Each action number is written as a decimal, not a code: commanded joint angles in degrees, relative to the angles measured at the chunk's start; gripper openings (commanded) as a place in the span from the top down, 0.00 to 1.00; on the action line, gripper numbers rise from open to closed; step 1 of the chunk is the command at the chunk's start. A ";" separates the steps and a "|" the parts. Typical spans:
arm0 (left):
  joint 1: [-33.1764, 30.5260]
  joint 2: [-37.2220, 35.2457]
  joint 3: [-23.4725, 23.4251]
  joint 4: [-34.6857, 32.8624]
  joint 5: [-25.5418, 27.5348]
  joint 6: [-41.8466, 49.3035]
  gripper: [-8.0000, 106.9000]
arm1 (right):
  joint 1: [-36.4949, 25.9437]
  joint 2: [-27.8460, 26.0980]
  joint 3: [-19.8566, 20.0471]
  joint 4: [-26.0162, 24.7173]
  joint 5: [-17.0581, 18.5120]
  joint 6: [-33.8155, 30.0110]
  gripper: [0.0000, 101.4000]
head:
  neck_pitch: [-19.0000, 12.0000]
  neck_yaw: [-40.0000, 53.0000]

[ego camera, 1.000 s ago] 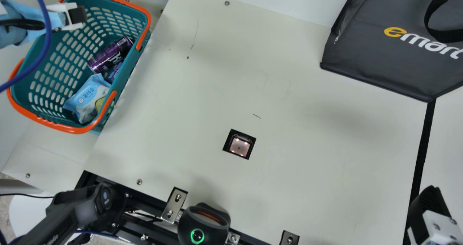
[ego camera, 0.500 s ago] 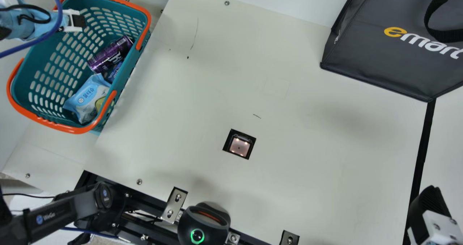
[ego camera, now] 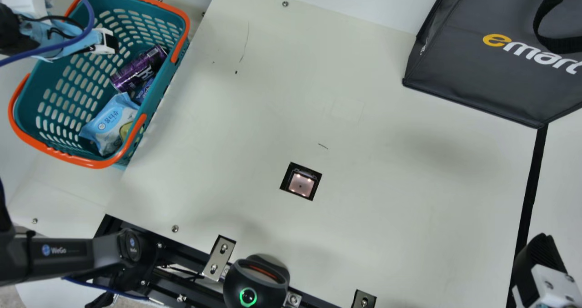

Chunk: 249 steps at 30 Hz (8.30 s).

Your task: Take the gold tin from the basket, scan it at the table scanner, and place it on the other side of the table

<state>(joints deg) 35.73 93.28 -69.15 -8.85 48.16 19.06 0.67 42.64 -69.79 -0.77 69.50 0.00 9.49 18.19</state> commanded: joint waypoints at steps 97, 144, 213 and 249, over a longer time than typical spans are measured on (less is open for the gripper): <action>2.88 17.15 20.19 -2.87 -13.28 -9.44 0.15 | 0.00 0.00 0.00 0.04 0.00 0.00 0.06 | -1.57 0.23; 3.63 20.16 22.12 -10.07 -20.04 -6.20 1.00 | 0.00 0.00 0.00 0.04 0.00 0.00 0.06 | -1.57 0.23; -10.02 -8.88 -2.05 -11.73 11.04 -6.57 1.00 | 0.00 0.00 0.00 0.04 0.00 0.00 0.06 | -1.57 0.23; -56.83 -17.61 7.45 -0.13 9.67 -36.03 1.00 | 0.00 0.00 0.00 0.04 0.00 0.00 0.06 | -1.57 0.23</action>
<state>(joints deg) -18.11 75.78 -62.09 -9.18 57.90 -14.54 0.67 42.64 -69.79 -0.74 69.50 0.00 9.49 18.28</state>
